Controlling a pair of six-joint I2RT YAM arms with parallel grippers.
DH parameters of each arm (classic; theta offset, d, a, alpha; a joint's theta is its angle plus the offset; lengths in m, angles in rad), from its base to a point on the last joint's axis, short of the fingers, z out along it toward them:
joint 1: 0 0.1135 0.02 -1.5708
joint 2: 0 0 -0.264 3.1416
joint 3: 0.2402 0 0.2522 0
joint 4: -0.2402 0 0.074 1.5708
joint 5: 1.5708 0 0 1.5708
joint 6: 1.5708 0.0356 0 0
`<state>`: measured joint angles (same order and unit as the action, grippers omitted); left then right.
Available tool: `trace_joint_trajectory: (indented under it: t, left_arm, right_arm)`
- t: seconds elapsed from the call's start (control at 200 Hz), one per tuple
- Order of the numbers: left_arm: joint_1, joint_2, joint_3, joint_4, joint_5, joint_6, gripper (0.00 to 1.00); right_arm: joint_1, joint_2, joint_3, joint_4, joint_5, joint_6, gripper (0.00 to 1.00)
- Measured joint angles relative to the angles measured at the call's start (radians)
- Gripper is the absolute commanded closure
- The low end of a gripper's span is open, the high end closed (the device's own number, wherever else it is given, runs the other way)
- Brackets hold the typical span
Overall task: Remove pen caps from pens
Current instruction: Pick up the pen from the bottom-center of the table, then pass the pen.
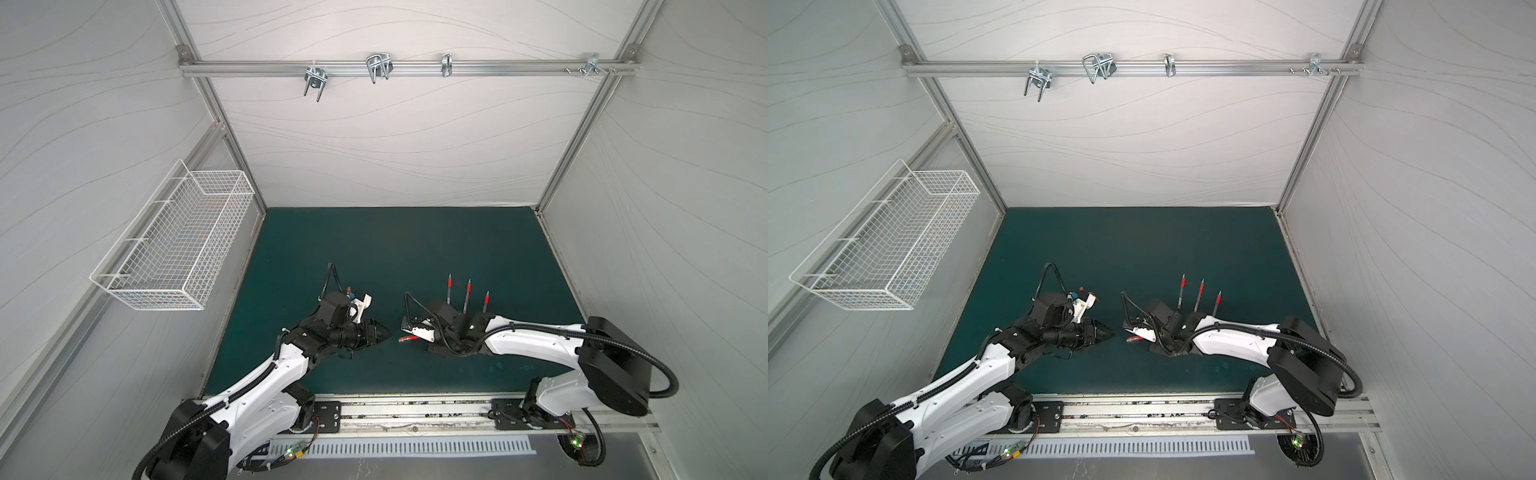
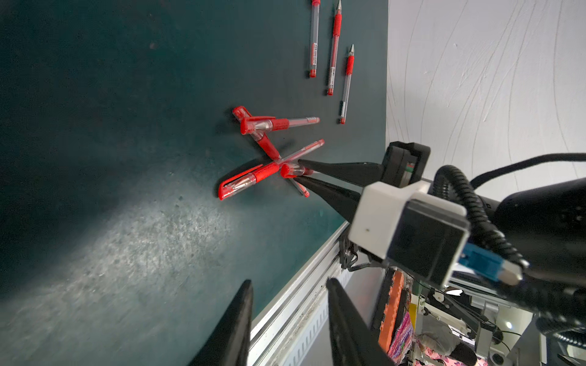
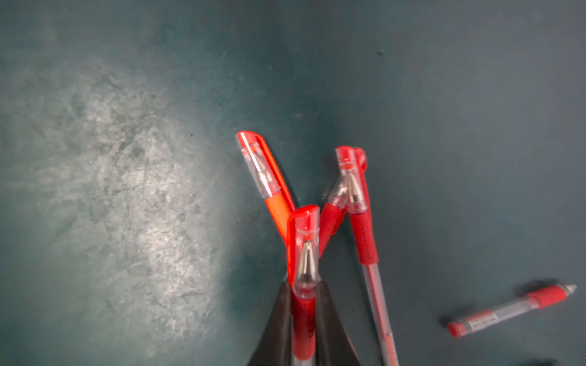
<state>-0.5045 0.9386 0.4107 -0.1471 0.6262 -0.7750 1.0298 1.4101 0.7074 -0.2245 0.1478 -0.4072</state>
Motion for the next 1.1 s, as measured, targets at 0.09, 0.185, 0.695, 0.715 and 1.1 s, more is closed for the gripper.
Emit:
trace_joint_trajectory:
  t: [0.09,0.185,0.695,0.715,1.1]
  left_arm:
    - [0.0,0.005,0.0,0.011,-0.013,-0.005,0.59]
    - [0.0,0.015,0.014,0.027,-0.024,-0.014,0.58]
    - [0.0,0.146,0.264,0.301,-0.133,-0.076,0.57]
    - [0.0,0.159,0.266,0.32,-0.134,-0.077,0.58]
    - [-0.007,0.266,0.179,0.663,-0.066,0.017,0.57]
  right_arm:
    - [-0.018,-0.048,0.0,-0.001,-0.009,0.019,0.99]
    - [-0.057,-0.129,0.0,-0.001,-0.039,0.062,1.0]
    - [-0.262,-0.455,0.129,-0.007,-0.181,0.36,1.0]
    - [-0.262,-0.454,0.129,-0.005,-0.189,0.368,1.0]
    - [-0.349,-0.39,-0.001,0.201,-0.378,0.468,1.0]
